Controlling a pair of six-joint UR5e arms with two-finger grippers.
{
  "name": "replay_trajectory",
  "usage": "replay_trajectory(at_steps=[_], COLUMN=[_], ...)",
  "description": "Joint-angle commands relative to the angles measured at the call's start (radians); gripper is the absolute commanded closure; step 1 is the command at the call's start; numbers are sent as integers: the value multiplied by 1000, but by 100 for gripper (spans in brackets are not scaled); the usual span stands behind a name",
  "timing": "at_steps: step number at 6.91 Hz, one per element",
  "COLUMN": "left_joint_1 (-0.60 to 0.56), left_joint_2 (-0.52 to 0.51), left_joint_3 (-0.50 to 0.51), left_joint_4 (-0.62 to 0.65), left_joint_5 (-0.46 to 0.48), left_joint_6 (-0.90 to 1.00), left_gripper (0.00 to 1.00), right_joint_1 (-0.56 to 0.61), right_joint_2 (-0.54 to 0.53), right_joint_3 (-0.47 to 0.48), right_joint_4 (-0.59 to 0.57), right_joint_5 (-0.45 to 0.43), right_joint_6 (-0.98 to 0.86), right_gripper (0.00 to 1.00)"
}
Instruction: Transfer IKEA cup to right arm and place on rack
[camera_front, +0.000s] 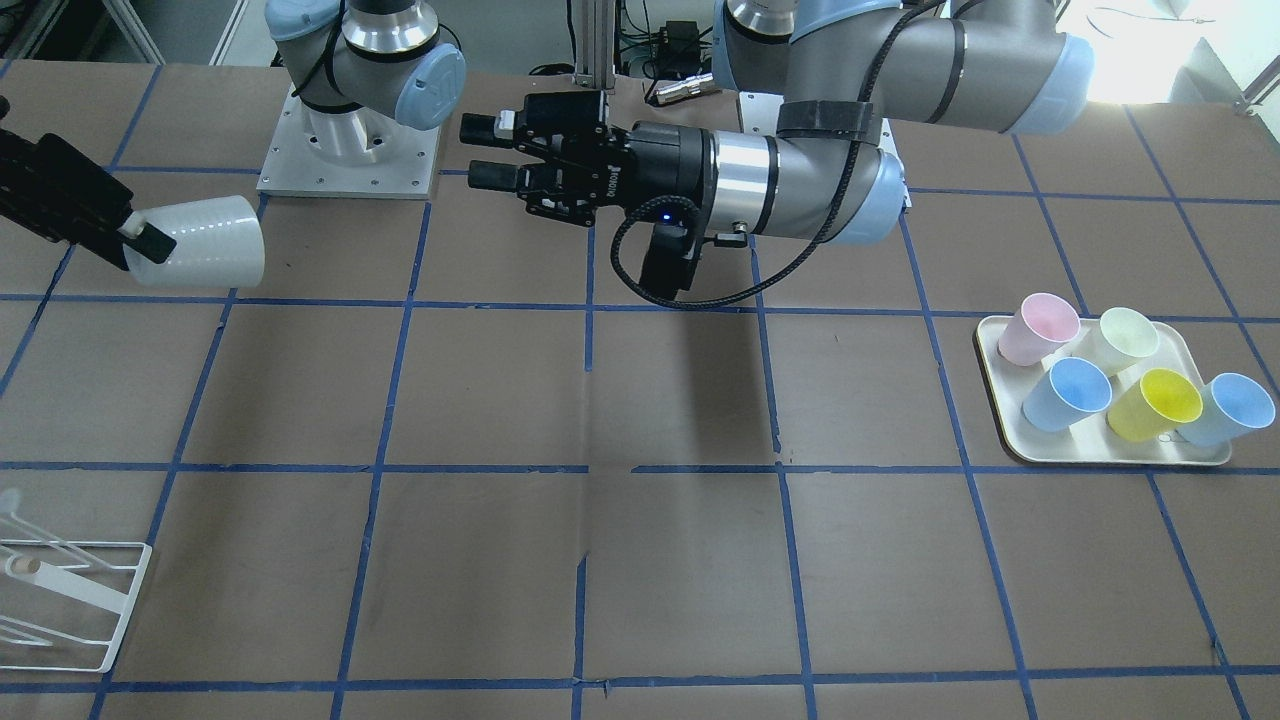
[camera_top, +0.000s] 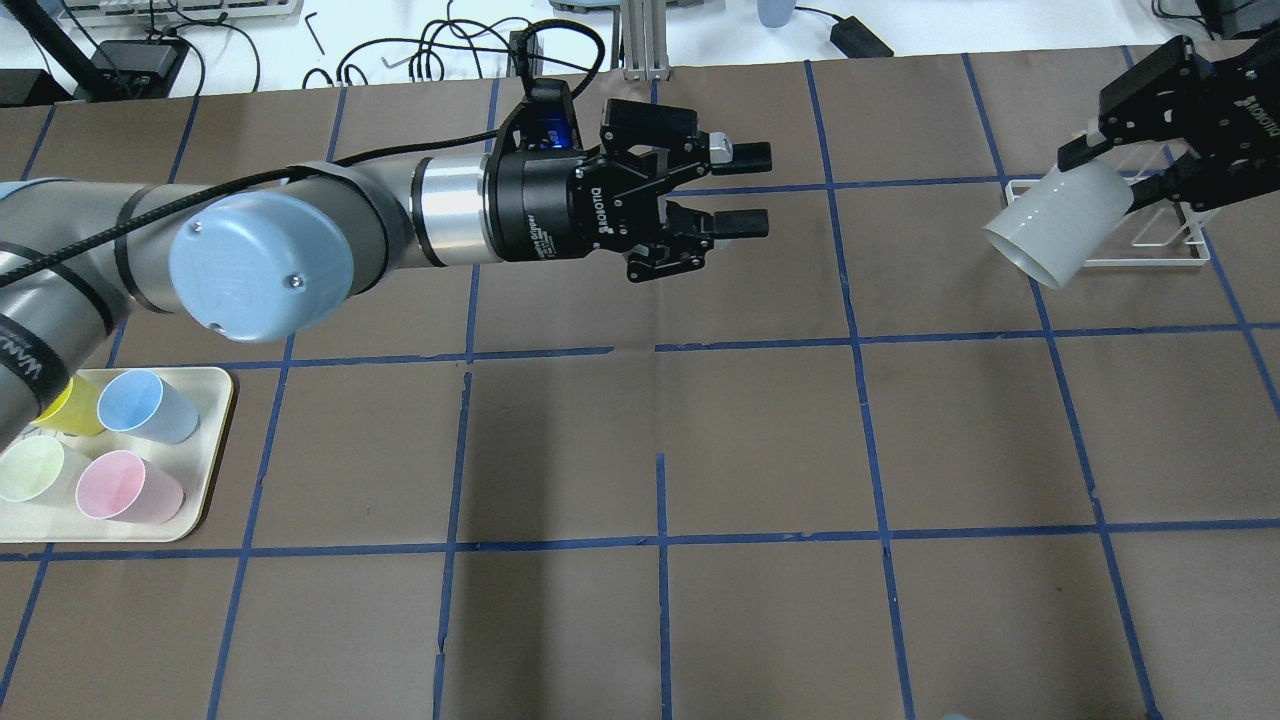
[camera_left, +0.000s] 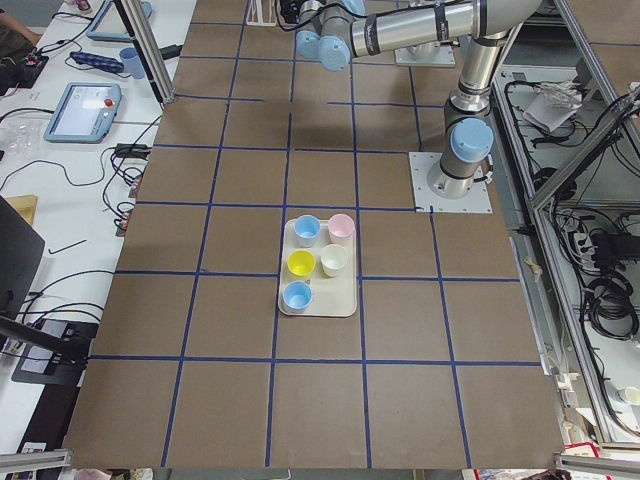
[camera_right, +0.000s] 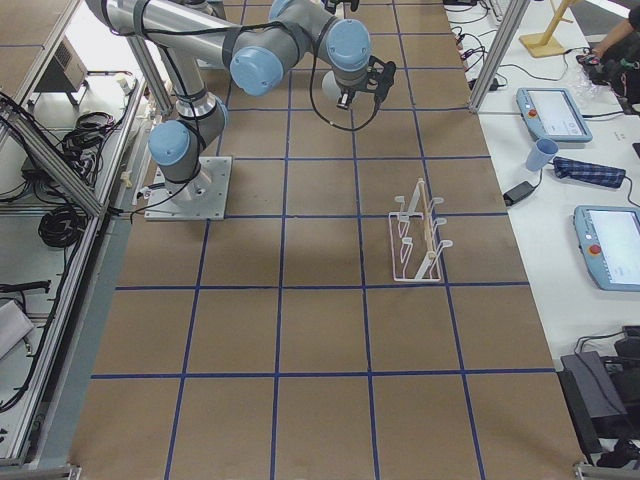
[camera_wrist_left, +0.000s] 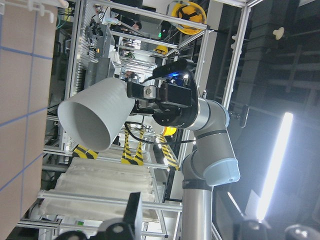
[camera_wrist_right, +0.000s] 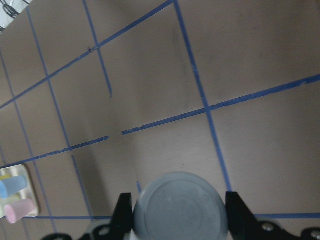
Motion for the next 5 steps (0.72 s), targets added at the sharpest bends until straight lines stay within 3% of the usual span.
replay_trajectory(at_steps=[1, 3, 4, 5], left_joint_1=[136, 225, 237, 231], left_joint_2=[28, 51, 57, 54], left_joint_3=[9, 14, 16, 14], left_joint_4=[20, 104, 282, 491], left_joint_5=[294, 589, 763, 1004], left_joint_6=[-10, -83, -273, -447], left_gripper=[37, 34, 28, 18], right_joint_1=[2, 4, 4, 5], right_joint_2=[-2, 13, 59, 93], right_joint_3=[7, 21, 21, 22], right_joint_4=[-151, -288, -374, -489], right_joint_5=[-187, -323, -344, -380], right_joint_6=[-55, -58, -60, -58], right_gripper=[100, 100, 100, 100])
